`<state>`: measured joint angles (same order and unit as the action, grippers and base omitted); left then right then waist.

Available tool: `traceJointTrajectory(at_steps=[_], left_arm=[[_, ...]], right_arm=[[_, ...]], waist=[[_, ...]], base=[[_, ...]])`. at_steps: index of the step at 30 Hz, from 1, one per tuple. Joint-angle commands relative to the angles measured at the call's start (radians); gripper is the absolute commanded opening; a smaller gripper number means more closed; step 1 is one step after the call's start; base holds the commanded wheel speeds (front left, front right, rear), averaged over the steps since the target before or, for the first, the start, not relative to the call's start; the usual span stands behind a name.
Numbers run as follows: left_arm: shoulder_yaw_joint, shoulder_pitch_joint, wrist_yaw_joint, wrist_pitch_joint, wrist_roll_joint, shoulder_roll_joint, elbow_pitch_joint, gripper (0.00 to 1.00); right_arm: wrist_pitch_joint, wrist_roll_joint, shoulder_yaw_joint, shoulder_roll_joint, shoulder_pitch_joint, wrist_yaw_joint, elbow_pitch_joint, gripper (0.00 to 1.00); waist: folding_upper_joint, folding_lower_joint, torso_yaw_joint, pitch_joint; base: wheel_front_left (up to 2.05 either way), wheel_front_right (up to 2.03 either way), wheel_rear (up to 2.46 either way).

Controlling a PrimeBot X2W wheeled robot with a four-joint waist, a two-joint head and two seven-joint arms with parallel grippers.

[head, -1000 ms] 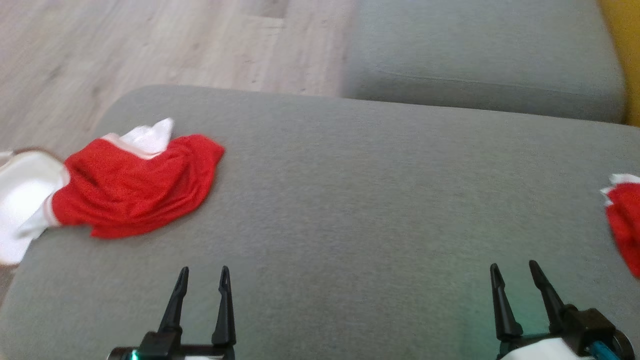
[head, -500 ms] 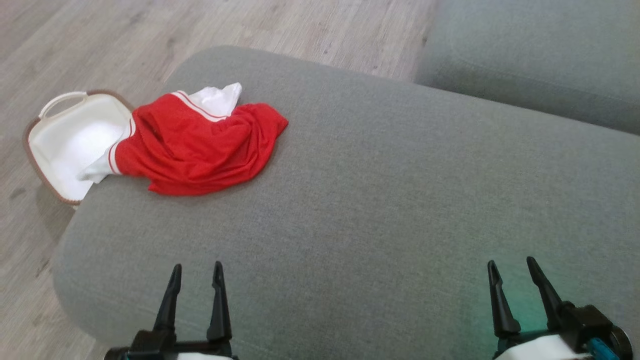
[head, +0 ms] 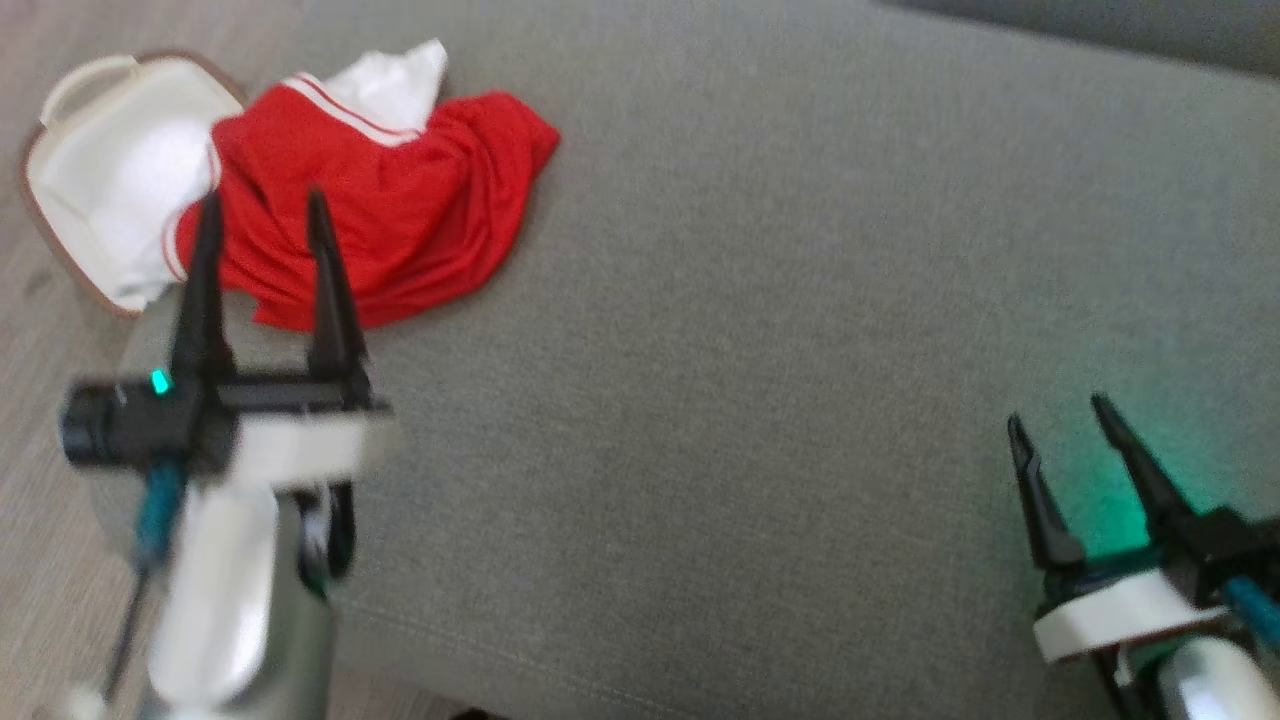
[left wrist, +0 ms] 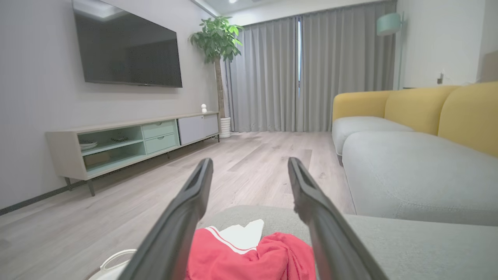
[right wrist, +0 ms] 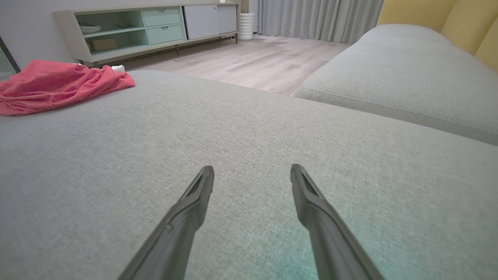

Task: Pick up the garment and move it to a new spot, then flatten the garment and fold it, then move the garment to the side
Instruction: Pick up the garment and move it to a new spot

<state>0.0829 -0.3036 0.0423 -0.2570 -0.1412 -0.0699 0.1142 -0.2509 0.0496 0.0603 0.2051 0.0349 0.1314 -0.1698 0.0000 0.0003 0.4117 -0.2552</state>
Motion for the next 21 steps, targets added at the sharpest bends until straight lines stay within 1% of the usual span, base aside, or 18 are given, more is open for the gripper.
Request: traceJointTrajectory(at_steps=[1, 5, 7, 12, 16, 21], left_arm=[[-0.048, -0.057, -0.003, -0.005, 0.006, -0.034, -0.007, 1.0], [-0.062, -0.273, -0.02, 0.016, 0.01, -0.081, 0.162, 1.0], [-0.063, -0.385, -0.019, 0.065, 0.02, -0.106, 0.255, 1.0], [-0.072, -0.605, -0.007, 0.218, 0.015, -0.137, 0.495, 1.0], [-0.098, -0.712, -0.016, 0.333, -0.031, -0.146, 0.695, 1.0], [-0.112, -0.769, -0.022, 0.443, -0.065, -0.151, 0.9, 1.0]], right_arm=[[-0.011, -0.006, 0.026, 0.026, -0.029, -0.001, 0.034, 1.0], [-0.011, -0.005, 0.045, 0.089, -0.077, -0.001, 0.055, 1.0], [-0.011, -0.005, 0.051, 0.124, -0.094, -0.001, 0.07, 1.0], [-0.011, 0.001, 0.054, 0.205, -0.123, -0.001, 0.108, 1.0], [-0.011, 0.005, 0.059, 0.239, -0.138, -0.001, 0.133, 1.0], [-0.011, 0.004, 0.07, 0.257, -0.153, -0.001, 0.146, 1.0]], waist=[[0.0, -0.0003, -0.012, -0.083], [0.0, -0.0003, -0.021, -0.169], [0.0, -0.0003, -0.025, -0.212], [0.0, -0.0003, -0.043, -0.295], [0.0, -0.0003, -0.067, -0.339], [0.0, -0.0003, -0.096, -0.373]], base=[[0.0, 0.0, 0.0], [0.0, 0.0, 0.0], [0.0, 0.0, 0.0], [0.0, 0.0, 0.0], [0.0, 0.0, 0.0], [0.0, 0.0, 0.0]])
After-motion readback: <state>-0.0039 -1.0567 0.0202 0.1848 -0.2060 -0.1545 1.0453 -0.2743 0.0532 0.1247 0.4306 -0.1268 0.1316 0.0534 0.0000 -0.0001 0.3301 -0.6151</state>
